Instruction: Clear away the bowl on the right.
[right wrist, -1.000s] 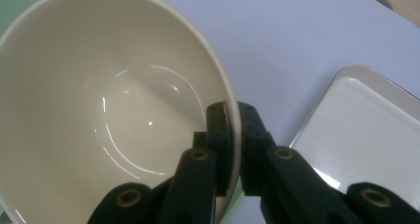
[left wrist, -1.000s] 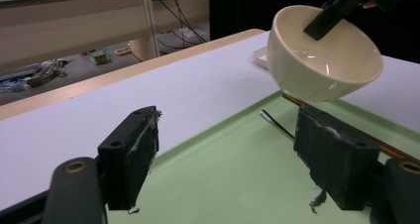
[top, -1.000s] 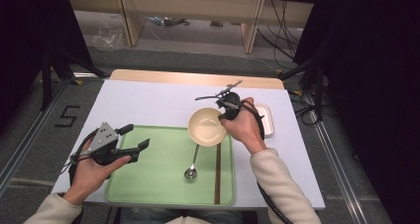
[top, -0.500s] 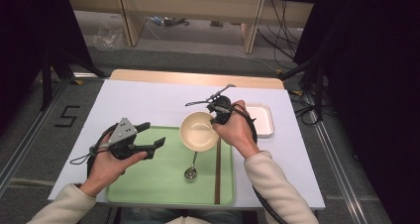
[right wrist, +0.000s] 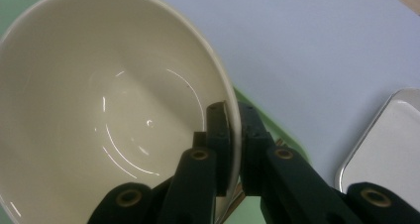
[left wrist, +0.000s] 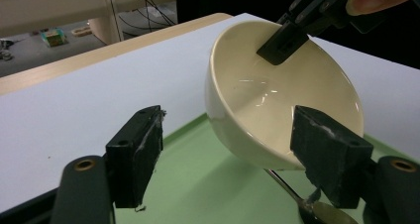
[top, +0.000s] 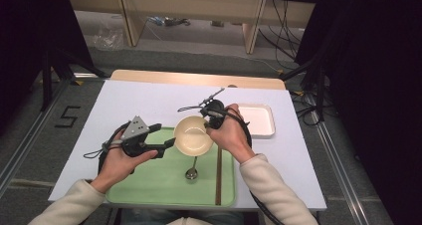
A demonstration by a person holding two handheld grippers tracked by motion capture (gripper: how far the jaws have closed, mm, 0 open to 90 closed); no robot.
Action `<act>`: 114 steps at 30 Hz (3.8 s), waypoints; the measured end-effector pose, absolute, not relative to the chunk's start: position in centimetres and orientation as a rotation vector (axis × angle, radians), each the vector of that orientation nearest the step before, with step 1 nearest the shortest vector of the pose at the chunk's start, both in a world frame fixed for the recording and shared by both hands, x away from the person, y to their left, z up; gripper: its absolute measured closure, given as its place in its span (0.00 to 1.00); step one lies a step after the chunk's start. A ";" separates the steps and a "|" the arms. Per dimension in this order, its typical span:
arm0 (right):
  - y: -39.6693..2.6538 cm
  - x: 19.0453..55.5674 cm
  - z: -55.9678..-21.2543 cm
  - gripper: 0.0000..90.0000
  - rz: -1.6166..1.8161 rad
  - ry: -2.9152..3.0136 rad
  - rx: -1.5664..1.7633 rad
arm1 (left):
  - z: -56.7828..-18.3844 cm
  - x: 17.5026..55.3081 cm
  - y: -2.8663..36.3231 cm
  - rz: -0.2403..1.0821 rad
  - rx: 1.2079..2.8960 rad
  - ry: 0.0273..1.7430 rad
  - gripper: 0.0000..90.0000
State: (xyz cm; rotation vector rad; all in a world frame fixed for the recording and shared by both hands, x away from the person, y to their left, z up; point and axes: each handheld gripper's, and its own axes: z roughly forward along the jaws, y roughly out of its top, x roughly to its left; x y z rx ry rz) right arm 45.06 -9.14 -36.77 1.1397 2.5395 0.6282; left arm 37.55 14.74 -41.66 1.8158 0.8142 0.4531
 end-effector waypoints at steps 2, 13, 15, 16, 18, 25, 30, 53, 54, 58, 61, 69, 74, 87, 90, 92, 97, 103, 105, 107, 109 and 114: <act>-8.8 44.8 -36.7 0.96 0.628 2.540 1.155 | -41.8 37.7 14.5 0.444 1.820 0.819 0.33; -7.6 43.9 -36.9 0.96 0.641 2.548 1.121 | -42.1 38.4 13.8 0.431 1.854 0.889 0.49; -7.5 43.8 -36.9 0.96 0.639 2.558 1.104 | -42.1 38.5 13.9 0.439 1.869 0.885 0.54; -7.3 43.7 -36.9 0.96 0.644 2.558 1.114 | -42.1 38.5 13.9 0.437 1.869 0.893 0.57; -7.2 43.6 -36.9 0.96 0.649 2.558 1.107 | -42.1 38.5 13.8 0.431 1.876 0.897 0.60; -6.5 43.2 -37.0 0.96 0.647 2.555 1.088 | -42.1 38.6 13.6 0.464 1.901 0.928 0.76; -5.8 42.6 -37.3 0.96 0.626 2.539 1.126 | -41.9 38.5 13.5 0.484 1.905 0.988 0.85; -7.4 42.7 -34.3 0.68 0.885 2.473 1.091 | -42.8 39.8 16.7 0.389 1.972 1.169 0.94; -8.1 43.1 -34.0 0.67 0.903 2.457 1.113 | -42.9 39.8 17.0 0.385 1.976 1.177 0.93; -9.9 44.3 -33.9 0.67 0.910 2.401 1.203 | -43.0 39.9 17.8 0.360 2.020 1.177 0.93; -11.1 45.1 -34.1 0.67 0.892 2.374 1.269 | -43.2 39.9 17.9 0.343 2.018 1.186 0.93; -12.5 46.9 -35.7 0.65 0.821 2.382 1.331 | -43.8 39.9 17.9 0.296 2.026 1.205 0.93; -13.2 47.3 -36.0 0.65 0.808 2.371 1.373 | -44.1 40.0 17.7 0.255 1.996 1.236 0.94; -13.4 47.7 -36.5 0.64 0.790 2.377 1.384 | -44.7 40.5 17.7 0.267 2.005 1.244 0.93; -13.6 47.8 -36.7 0.63 0.780 2.388 1.379 | -44.7 40.5 17.7 0.277 2.028 1.225 0.93; -13.5 47.9 -36.8 0.63 0.779 2.379 1.414 | -44.7 40.5 17.7 0.304 2.043 1.211 0.93; -13.9 48.1 -37.0 0.62 0.769 2.377 1.405 | -45.0 40.4 17.5 0.332 2.023 1.185 0.83; -14.8 48.5 -37.0 0.60 0.765 2.353 1.439 | -43.8 39.5 17.6 0.452 1.922 1.113 0.55; -15.2 48.7 -37.0 0.59 0.757 2.345 1.461 | -43.4 39.0 17.7 0.494 1.875 1.078 0.47; -15.7 48.9 -37.1 0.59 0.763 2.336 1.485 | -43.1 38.4 18.1 0.526 1.851 1.050 0.39; -16.3 49.2 -37.2 0.58 0.755 2.326 1.499 | -43.0 38.0 18.5 0.539 1.832 1.038 0.34; -18.0 49.9 -37.5 0.58 0.750 2.297 1.538 | -42.7 36.7 19.9 0.574 1.789 1.018 0.29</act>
